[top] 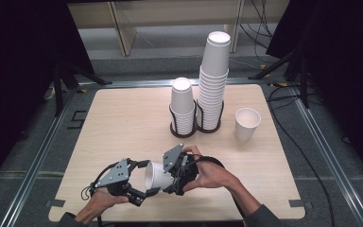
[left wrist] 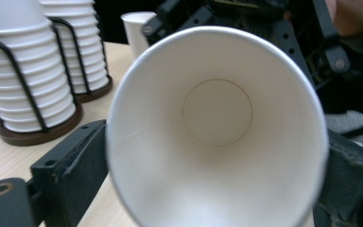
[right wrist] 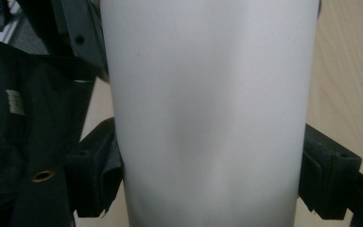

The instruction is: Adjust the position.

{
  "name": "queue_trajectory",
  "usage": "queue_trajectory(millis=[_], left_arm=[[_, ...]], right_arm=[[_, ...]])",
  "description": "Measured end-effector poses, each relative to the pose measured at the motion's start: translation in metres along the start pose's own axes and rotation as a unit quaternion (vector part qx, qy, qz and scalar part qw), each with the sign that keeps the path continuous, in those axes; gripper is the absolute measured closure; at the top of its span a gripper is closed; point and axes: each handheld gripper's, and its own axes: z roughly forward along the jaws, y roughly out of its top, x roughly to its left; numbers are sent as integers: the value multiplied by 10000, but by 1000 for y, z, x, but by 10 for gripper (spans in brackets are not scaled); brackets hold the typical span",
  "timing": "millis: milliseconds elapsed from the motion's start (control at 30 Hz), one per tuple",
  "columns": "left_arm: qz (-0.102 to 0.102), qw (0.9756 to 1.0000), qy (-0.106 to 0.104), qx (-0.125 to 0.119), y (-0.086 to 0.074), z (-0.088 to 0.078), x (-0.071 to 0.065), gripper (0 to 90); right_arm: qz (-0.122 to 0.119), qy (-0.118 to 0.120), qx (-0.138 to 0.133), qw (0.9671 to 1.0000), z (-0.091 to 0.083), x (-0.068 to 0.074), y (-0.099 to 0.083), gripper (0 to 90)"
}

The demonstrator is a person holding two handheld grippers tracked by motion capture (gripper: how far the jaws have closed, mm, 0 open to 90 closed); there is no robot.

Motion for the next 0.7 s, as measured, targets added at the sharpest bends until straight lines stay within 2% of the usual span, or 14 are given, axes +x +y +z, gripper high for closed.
queue_trajectory(millis=[33, 133, 200, 233, 267, 300, 400, 467, 500, 600, 667, 700], left_arm=[[-58, 9998, -24, -174, 0, 0, 1, 83], [-79, 9989, 126, -449, 1, -6, 2, 124], [-154, 9975, 203, -659, 2, -10, 3, 143], [-170, 9971, 222, -710, 2, -11, 4, 140], [-240, 9958, 246, -850, 3, -13, 6, 143], [-349, 9946, 250, -944, 3, -15, 7, 141], [-652, 9904, 258, -1192, 2, -18, 12, 140], [-771, 9888, 291, -1246, 1, -18, 13, 137], [-753, 9890, 283, -1244, 1, -17, 13, 137], [-718, 9893, 298, -1238, 1, -16, 11, 137], [-650, 9900, 333, -1208, 2, -15, 9, 137], [-632, 9906, 366, -1159, 2, -14, 8, 137]], right_arm=[[12, -92, -15, 10000, -2, 0, -2, 213], [192, -185, -202, 9994, -9, -5, -7, 213], [457, -210, -393, 9980, -14, -7, -11, 212], [599, -272, -599, 9960, -17, -11, -15, 211], [759, -319, -695, 9942, -19, -11, -18, 210], [792, -369, -914, 9920, -21, -14, -21, 209], [903, -473, -1255, 9868, -24, -15, -25, 207], [872, -488, -1494, 9837, -26, -13, -24, 206], [820, -583, -1582, 9823, -27, -13, -23, 206], [800, -609, -1745, 9795, -27, -12, -21, 206], [859, -499, -1782, 9790, -24, -11, -20, 205], [773, -568, -1784, 9793, -23, -11, -19, 205]])
